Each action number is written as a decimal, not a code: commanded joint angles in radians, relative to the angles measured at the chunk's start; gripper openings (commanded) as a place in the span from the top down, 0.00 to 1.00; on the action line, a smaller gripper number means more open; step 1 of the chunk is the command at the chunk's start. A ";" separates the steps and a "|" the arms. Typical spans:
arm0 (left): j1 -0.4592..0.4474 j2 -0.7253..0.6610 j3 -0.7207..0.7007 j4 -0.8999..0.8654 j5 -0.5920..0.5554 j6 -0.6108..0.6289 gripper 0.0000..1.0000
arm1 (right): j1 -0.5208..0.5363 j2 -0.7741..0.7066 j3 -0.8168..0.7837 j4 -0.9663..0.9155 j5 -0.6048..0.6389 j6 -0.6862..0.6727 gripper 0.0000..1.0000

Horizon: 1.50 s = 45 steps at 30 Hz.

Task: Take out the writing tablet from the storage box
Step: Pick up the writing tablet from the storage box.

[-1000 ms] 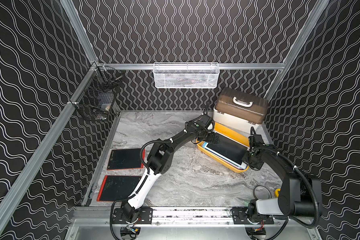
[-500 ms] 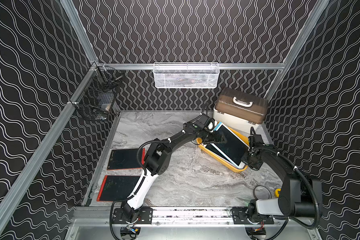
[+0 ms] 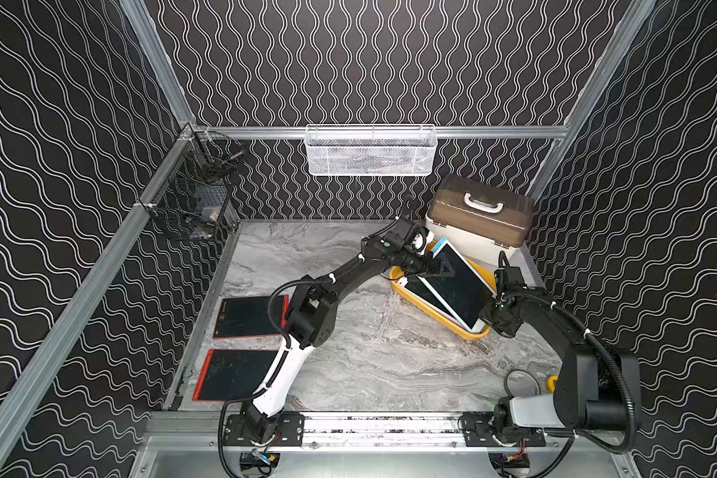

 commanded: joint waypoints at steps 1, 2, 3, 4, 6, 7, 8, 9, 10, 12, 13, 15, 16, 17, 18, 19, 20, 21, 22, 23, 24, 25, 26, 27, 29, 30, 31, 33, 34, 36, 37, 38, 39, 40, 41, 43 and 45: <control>0.009 -0.009 0.016 -0.078 -0.076 0.100 0.06 | 0.002 0.003 0.007 0.016 -0.003 0.006 0.89; 0.011 -0.013 0.020 -0.091 -0.090 0.112 0.08 | 0.002 0.003 0.008 0.017 -0.002 0.007 0.89; 0.013 -0.017 0.018 -0.098 -0.102 0.122 0.11 | 0.002 0.004 0.008 0.016 -0.001 0.008 0.89; 0.016 -0.022 0.015 -0.100 -0.104 0.127 0.15 | 0.002 0.005 0.008 0.016 0.000 0.007 0.89; 0.021 -0.028 0.004 -0.092 -0.090 0.121 0.25 | 0.002 0.006 0.011 0.015 0.000 0.009 0.89; 0.023 -0.031 0.000 -0.088 -0.086 0.119 0.33 | 0.002 0.006 0.013 0.014 0.001 0.010 0.89; 0.025 -0.033 -0.005 -0.088 -0.086 0.120 0.39 | 0.002 0.005 0.013 0.014 0.002 0.009 0.89; 0.024 -0.036 -0.006 -0.089 -0.087 0.122 0.46 | 0.002 0.002 0.011 0.014 0.002 0.010 0.89; 0.025 -0.039 -0.010 -0.089 -0.089 0.121 0.53 | 0.002 0.000 0.012 0.013 0.004 0.011 0.89; 0.026 -0.046 -0.017 -0.086 -0.084 0.118 0.66 | 0.002 -0.003 0.014 0.014 0.006 0.010 0.89; 0.027 -0.049 -0.020 -0.084 -0.082 0.114 0.72 | 0.002 -0.003 0.017 0.016 0.009 0.009 0.88; 0.029 -0.057 -0.029 -0.075 -0.066 0.104 0.81 | 0.001 -0.002 0.025 0.013 0.015 0.013 0.88; 0.031 -0.061 -0.035 -0.072 -0.055 0.095 0.86 | 0.001 -0.004 0.027 0.016 0.013 0.015 0.88; 0.031 -0.067 -0.044 -0.064 -0.044 0.086 0.88 | 0.002 -0.007 0.027 0.021 0.010 0.021 0.87; 0.032 -0.073 -0.053 -0.056 -0.037 0.080 0.90 | 0.002 -0.011 0.028 0.023 0.009 0.028 0.84; 0.033 -0.082 -0.065 -0.048 -0.035 0.073 0.93 | 0.002 -0.017 0.030 0.023 0.004 0.035 0.80; 0.034 -0.089 -0.072 -0.043 -0.033 0.067 0.95 | 0.001 -0.023 0.036 0.020 0.002 0.043 0.75; 0.035 -0.100 -0.077 -0.040 -0.028 0.060 0.98 | 0.002 -0.032 0.044 0.012 0.002 0.051 0.68; 0.040 -0.112 -0.082 -0.034 -0.019 0.049 1.00 | 0.002 -0.045 0.054 0.005 0.002 0.051 0.60; 0.044 -0.124 -0.093 -0.024 -0.013 0.034 1.00 | 0.002 -0.057 0.065 -0.001 0.004 0.051 0.52; 0.051 -0.144 -0.111 -0.002 -0.004 0.016 1.00 | 0.002 -0.073 0.079 -0.008 0.013 0.052 0.43; 0.059 -0.163 -0.138 0.027 0.009 -0.010 1.00 | 0.002 -0.090 0.095 -0.014 0.022 0.050 0.37; 0.069 -0.184 -0.160 0.054 0.022 -0.032 1.00 | 0.002 -0.106 0.111 -0.019 0.029 0.048 0.34; 0.079 -0.205 -0.183 0.083 0.038 -0.060 1.00 | 0.002 -0.127 0.129 -0.020 0.031 0.044 0.30; 0.098 -0.256 -0.233 0.144 0.072 -0.113 1.00 | 0.001 -0.172 0.161 -0.008 0.018 0.039 0.25; 0.110 -0.284 -0.263 0.172 0.083 -0.135 1.00 | 0.002 -0.195 0.177 0.005 -0.012 0.030 0.23; 0.120 -0.322 -0.292 0.198 0.085 -0.154 1.00 | 0.001 -0.219 0.189 0.025 -0.051 0.021 0.21; 0.141 -0.390 -0.329 0.200 0.080 -0.158 1.00 | 0.002 -0.249 0.205 0.072 -0.141 0.006 0.17; 0.154 -0.425 -0.341 0.178 0.073 -0.145 1.00 | 0.002 -0.260 0.207 0.105 -0.196 0.005 0.16; 0.187 -0.499 -0.373 0.137 0.064 -0.123 1.00 | 0.002 -0.265 0.203 0.167 -0.320 0.010 0.15; 0.207 -0.540 -0.394 0.129 0.067 -0.121 1.00 | 0.002 -0.268 0.193 0.211 -0.396 0.025 0.15; 0.225 -0.575 -0.413 0.124 0.072 -0.120 1.00 | 0.002 -0.270 0.176 0.260 -0.461 0.034 0.14; 0.245 -0.614 -0.431 0.116 0.078 -0.124 1.00 | 0.002 -0.268 0.152 0.321 -0.539 0.052 0.14; 0.264 -0.648 -0.441 0.096 0.081 -0.125 1.00 | 0.002 -0.266 0.123 0.392 -0.617 0.075 0.13; 0.280 -0.678 -0.451 0.076 0.083 -0.120 1.00 | 0.003 -0.263 0.102 0.455 -0.672 0.102 0.12; 0.299 -0.734 -0.463 0.022 0.079 -0.101 1.00 | 0.003 -0.262 0.071 0.565 -0.780 0.154 0.12; 0.313 -0.773 -0.471 -0.045 0.078 -0.080 1.00 | 0.005 -0.272 0.041 0.668 -0.861 0.194 0.13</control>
